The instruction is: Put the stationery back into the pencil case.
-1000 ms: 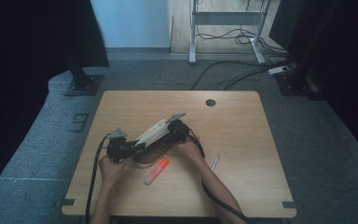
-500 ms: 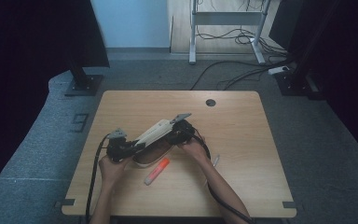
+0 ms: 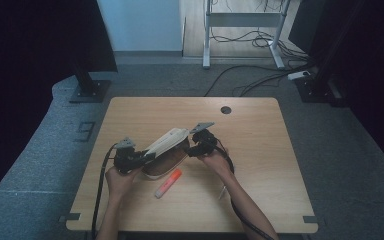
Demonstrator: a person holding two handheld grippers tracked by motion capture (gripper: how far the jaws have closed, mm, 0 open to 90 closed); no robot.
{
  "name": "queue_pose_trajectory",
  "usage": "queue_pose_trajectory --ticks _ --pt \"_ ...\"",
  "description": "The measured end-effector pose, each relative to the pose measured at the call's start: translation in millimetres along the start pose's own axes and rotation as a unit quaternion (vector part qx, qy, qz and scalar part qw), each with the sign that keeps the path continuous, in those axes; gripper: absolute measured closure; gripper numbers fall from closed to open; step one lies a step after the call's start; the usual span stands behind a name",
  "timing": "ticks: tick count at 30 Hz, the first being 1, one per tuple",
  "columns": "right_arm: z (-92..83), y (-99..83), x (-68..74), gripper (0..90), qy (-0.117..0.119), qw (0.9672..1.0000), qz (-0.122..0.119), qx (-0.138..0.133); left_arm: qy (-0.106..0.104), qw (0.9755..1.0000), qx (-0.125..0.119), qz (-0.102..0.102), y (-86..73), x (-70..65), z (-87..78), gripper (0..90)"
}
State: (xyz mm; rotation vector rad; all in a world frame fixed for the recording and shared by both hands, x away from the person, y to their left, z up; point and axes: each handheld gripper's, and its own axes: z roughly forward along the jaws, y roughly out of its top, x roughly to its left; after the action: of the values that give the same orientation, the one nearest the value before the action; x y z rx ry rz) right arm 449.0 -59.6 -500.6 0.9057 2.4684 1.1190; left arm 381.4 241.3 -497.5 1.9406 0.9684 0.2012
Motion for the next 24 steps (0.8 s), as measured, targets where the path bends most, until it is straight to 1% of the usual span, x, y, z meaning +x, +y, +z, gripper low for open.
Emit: queue_pose_trajectory --ticks 3,9,17,24 --pt "-7.9 -3.4 -2.7 27.6 0.0 1.0 0.006 -0.004 0.0 1.0 0.0 0.001 -0.2 0.2 0.2 71.5" --pt "-22.0 -11.6 -8.5 27.6 -0.004 0.9999 0.009 -0.006 0.0 1.0 0.0 0.002 -0.4 0.2 0.2 71.5" --pt "-38.0 -24.8 -15.0 27.3 -0.011 0.9996 0.022 -0.01 0.0 1.0 0.0 0.002 -0.7 0.3 -0.2 71.5" --pt "-52.1 -37.7 -19.9 27.0 -0.018 0.9995 0.026 -0.009 0.0 1.0 0.0 0.001 -1.2 0.6 -1.0 71.4"
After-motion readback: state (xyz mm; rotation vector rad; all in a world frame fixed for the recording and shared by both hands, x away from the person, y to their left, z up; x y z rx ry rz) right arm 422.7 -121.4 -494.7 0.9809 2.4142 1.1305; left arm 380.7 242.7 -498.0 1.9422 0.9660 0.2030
